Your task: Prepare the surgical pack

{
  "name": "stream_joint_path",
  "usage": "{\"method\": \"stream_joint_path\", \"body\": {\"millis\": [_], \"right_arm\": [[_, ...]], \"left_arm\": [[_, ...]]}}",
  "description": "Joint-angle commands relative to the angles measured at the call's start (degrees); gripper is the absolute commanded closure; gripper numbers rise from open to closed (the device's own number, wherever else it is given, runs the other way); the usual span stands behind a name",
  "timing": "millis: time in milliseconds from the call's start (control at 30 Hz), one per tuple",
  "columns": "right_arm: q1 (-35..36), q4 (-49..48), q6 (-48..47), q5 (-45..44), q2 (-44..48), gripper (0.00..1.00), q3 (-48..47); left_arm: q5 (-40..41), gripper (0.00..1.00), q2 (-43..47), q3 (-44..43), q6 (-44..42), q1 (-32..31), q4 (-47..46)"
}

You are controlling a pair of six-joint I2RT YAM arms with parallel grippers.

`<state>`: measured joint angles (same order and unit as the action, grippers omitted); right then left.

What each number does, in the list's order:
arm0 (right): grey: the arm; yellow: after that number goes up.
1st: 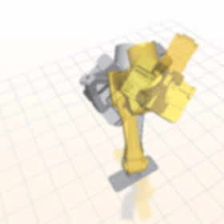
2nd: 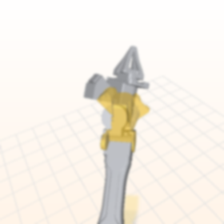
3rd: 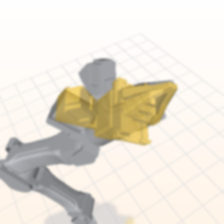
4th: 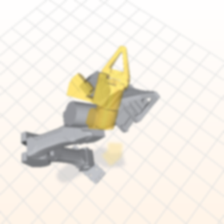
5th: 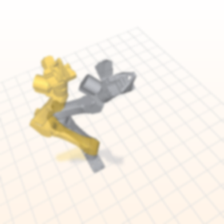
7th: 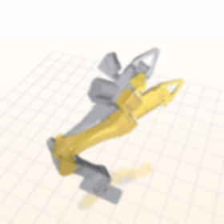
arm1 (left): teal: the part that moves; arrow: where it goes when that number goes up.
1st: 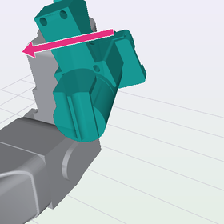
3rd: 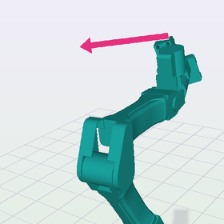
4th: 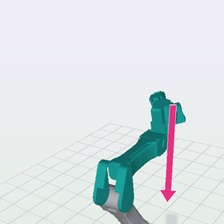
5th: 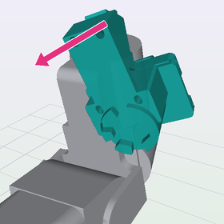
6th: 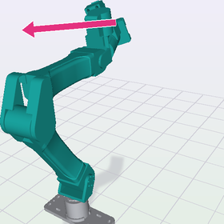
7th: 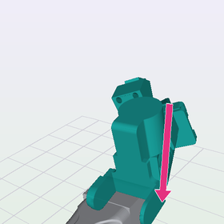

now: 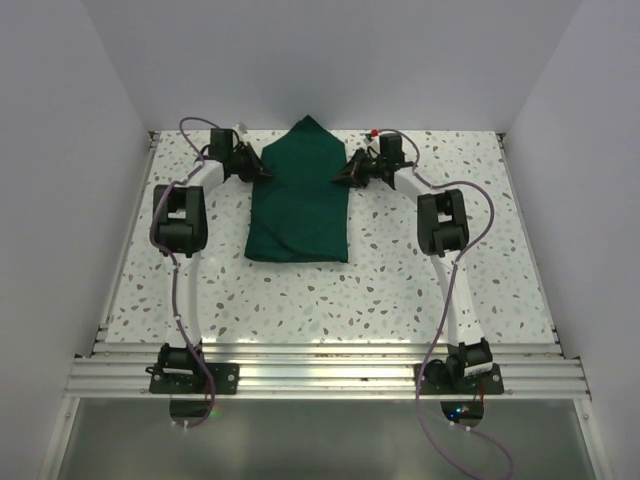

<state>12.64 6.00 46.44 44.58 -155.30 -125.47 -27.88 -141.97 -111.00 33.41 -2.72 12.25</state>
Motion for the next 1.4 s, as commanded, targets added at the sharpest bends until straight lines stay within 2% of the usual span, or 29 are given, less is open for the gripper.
{"method": "stream_joint_path", "body": {"millis": [0, 100, 267, 533, 700, 967, 1067, 1167, 1267, 1367], "right_arm": [[0.19, 7.00, -2.31, -1.77, -0.79, 0.94, -0.48], [0.19, 11.30, -4.06, -2.04, -0.70, 0.94, -0.13], [0.19, 13.07, -5.57, -2.04, 1.05, 0.94, 3.21], [0.54, 12.19, -6.18, -2.57, 5.89, 0.94, 12.34], [1.07, 13.51, -7.49, -2.30, 9.14, 0.94, 16.21], [1.68, 12.63, -9.87, -1.95, 17.57, 0.93, 28.52], [1.68, 14.47, -11.63, -2.39, 18.54, 0.93, 27.74], [1.59, 15.54, -12.68, -1.16, 18.72, 0.92, 23.53], [1.59, 11.33, -9.89, 1.65, 18.55, 0.91, 19.40], [1.59, 6.23, -5.41, 4.01, 16.36, 0.91, 14.39]], "left_arm": [[3.88, 0.95, -1.47, 2.27, -1.59, 1.40, 5.94], [4.41, 0.96, -1.03, 4.91, -1.59, 1.66, 6.82], [4.06, 0.99, 1.60, 9.92, -1.94, 2.02, 5.59], [3.71, 0.99, 3.37, 10.19, -2.03, 2.11, 11.30], [1.95, 0.99, 7.75, 17.65, -1.33, 2.11, 12.36], [1.43, 0.99, 15.40, 29.16, -2.64, 2.02, 12.27], [0.99, 0.96, 17.86, 29.36, -3.87, 2.02, 11.92], [0.02, 0.87, 18.92, 25.32, -5.54, 2.02, 12.54], [-2.53, 0.80, 18.58, 21.71, -5.81, 2.11, 10.00], [-4.37, 0.79, 16.30, 18.47, -3.19, 2.11, 7.88]]}}
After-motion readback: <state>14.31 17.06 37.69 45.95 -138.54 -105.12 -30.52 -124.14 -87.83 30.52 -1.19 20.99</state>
